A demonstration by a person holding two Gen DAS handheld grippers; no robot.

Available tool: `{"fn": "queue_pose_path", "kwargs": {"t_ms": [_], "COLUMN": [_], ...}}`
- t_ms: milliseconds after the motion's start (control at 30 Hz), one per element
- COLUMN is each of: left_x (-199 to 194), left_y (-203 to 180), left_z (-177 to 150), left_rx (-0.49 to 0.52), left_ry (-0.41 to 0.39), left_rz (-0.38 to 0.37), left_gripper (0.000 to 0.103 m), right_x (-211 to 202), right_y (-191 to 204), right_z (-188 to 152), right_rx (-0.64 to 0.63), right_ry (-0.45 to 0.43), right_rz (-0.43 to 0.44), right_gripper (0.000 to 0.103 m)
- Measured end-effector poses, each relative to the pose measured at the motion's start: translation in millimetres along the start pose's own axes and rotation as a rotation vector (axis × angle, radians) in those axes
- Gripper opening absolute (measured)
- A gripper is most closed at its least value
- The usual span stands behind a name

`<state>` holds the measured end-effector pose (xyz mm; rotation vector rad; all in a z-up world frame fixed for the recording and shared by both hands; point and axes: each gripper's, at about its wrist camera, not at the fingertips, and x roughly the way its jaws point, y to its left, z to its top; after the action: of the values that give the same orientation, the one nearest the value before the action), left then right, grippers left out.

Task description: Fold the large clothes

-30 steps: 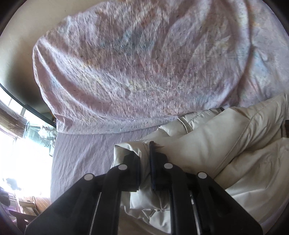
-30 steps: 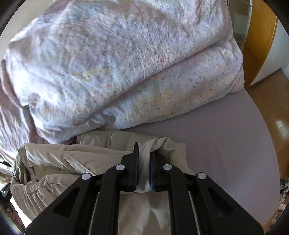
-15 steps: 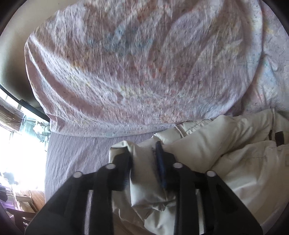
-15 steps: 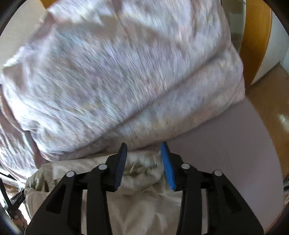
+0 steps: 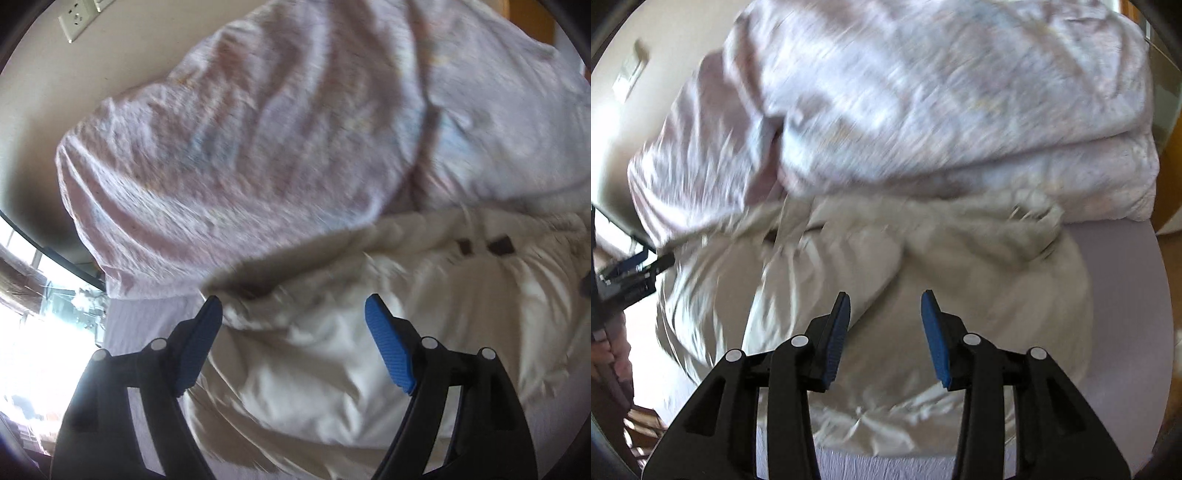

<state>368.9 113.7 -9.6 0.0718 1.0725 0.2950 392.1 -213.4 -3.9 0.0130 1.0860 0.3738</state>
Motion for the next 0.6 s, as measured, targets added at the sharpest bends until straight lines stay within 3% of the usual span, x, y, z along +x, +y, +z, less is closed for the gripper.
{"fn": "queue_pose_path", "kwargs": {"t_ms": [200,367,600], "left_x": [-7.2,18.1,50.8], "left_y": [-17.9,-26.5,-30.5], "left_z": [-23.1,-35.7,-38.8], "left_rx": [-0.001,-0.007,-0.031], "left_ry": [0.010,0.060,0.083], "left_rz": [-0.029,-0.012,0.010], "left_gripper": [0.081,0.082,0.092], "right_x": [8.6,40.8,72.9], "right_y": [25.2,27.6,24.0], "right_z": [-22.6,-24.9,-17.0], "right_rx": [-0.063,-0.063,-0.035], "right_ry": [0.030,0.076,0.084], "right_rz": [-0.028,-0.100,-0.137], "right_gripper": [0.042,0.042,0.043]}}
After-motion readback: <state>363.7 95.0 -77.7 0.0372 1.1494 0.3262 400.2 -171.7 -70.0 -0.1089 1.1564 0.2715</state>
